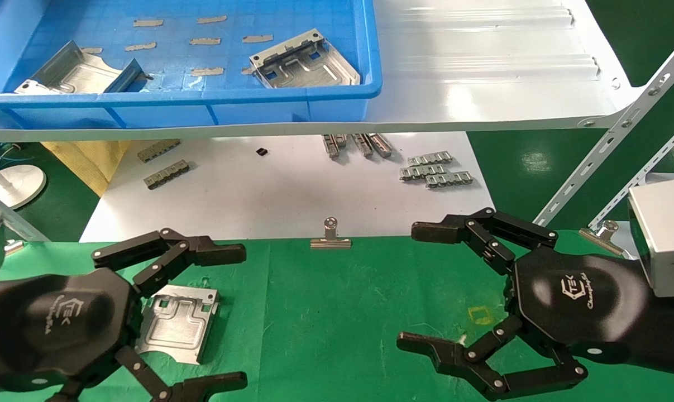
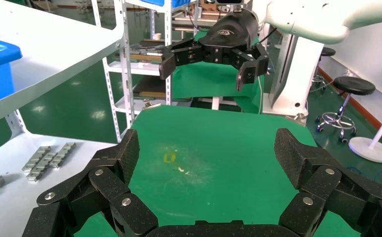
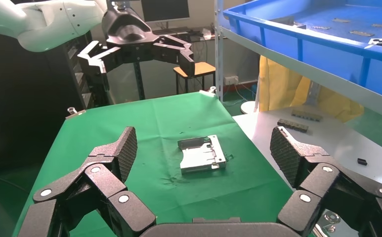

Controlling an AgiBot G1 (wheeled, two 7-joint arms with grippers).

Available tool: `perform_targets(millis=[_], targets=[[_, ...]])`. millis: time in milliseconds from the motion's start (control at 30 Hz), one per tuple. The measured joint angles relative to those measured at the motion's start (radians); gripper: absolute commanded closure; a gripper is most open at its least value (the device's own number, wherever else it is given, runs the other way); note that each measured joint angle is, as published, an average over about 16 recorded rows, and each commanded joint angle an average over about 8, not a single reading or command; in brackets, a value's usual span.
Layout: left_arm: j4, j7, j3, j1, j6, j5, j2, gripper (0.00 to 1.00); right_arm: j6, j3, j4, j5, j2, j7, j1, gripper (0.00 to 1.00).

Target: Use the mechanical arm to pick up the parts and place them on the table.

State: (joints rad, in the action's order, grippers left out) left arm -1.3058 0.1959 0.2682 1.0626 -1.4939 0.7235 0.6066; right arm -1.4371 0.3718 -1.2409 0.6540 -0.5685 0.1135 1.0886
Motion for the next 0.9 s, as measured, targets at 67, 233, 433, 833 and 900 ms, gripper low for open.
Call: perform_targets(millis=[67, 233, 433, 833, 900], targets=[[-0.003, 0.002, -0.002, -0.002, 0.0, -0.001, -0.001, 0.0, 0.0, 0.0, 0.0, 0.0, 0.0, 0.0, 0.0, 0.0], [0.006, -0.003, 0.003, 0.002, 0.0, 0.001, 0.001, 0.0, 0.0, 0.0, 0.0, 0.0, 0.0, 0.0, 0.0, 0.0], [0.014, -0.006, 0.007, 0.007, 0.0, 0.003, 0.003, 0.0, 0.0, 0.0, 0.0, 0.0, 0.0, 0.0, 0.0, 0.0], [0.022, -0.01, 0.011, 0.012, -0.001, 0.007, 0.004, 0.0, 0.0, 0.0, 0.0, 0.0, 0.0, 0.0, 0.0, 0.0], [0.023, -0.01, 0.012, 0.012, -0.001, 0.007, 0.004, 0.0, 0.0, 0.0, 0.0, 0.0, 0.0, 0.0, 0.0, 0.0]])
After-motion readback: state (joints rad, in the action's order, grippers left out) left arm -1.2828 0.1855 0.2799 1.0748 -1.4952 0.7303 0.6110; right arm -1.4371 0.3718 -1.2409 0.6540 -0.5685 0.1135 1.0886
